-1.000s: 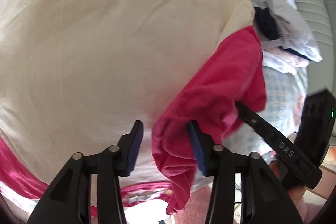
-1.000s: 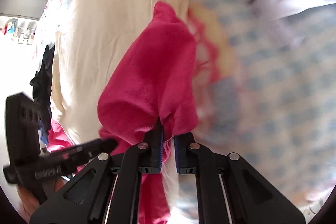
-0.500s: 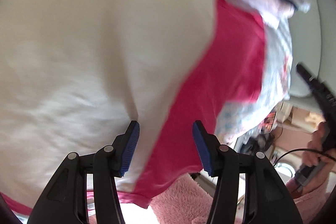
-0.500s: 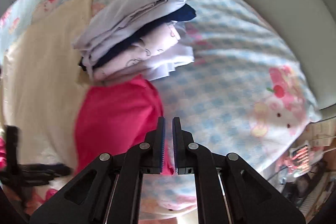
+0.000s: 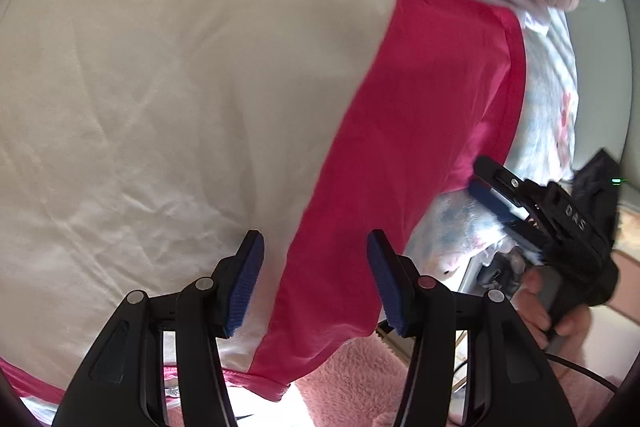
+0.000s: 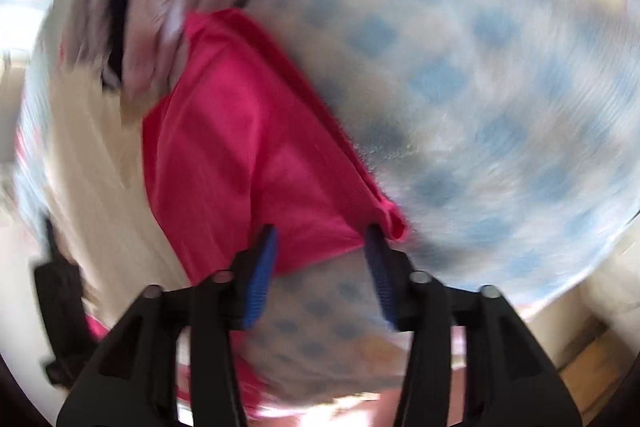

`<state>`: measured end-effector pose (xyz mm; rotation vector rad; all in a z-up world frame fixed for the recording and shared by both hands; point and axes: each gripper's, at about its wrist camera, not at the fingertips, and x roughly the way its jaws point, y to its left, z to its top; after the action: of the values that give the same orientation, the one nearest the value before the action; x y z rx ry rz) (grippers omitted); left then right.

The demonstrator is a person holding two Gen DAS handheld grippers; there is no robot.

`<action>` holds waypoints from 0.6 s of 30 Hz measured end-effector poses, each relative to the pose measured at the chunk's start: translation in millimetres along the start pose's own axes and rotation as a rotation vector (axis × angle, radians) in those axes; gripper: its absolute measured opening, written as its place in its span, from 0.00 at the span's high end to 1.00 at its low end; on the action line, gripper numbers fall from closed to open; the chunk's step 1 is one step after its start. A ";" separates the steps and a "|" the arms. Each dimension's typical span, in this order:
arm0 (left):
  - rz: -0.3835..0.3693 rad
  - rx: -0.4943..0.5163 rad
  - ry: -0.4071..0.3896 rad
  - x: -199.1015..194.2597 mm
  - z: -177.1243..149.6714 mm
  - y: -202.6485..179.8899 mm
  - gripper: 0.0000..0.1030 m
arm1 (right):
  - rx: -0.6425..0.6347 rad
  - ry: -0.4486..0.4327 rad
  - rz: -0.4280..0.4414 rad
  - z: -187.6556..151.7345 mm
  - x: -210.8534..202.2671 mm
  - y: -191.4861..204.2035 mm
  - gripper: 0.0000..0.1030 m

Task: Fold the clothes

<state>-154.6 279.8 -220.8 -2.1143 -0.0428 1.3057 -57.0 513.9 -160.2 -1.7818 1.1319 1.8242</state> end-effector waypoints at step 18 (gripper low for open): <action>0.040 0.031 0.036 -8.6 -2.1 -7.7 0.46 | 0.126 -0.133 0.135 18.0 -7.8 2.8 0.94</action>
<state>-154.9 281.8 -209.3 -2.1215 0.0344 1.2830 -69.9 527.5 -153.9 -1.5241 1.3107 1.8705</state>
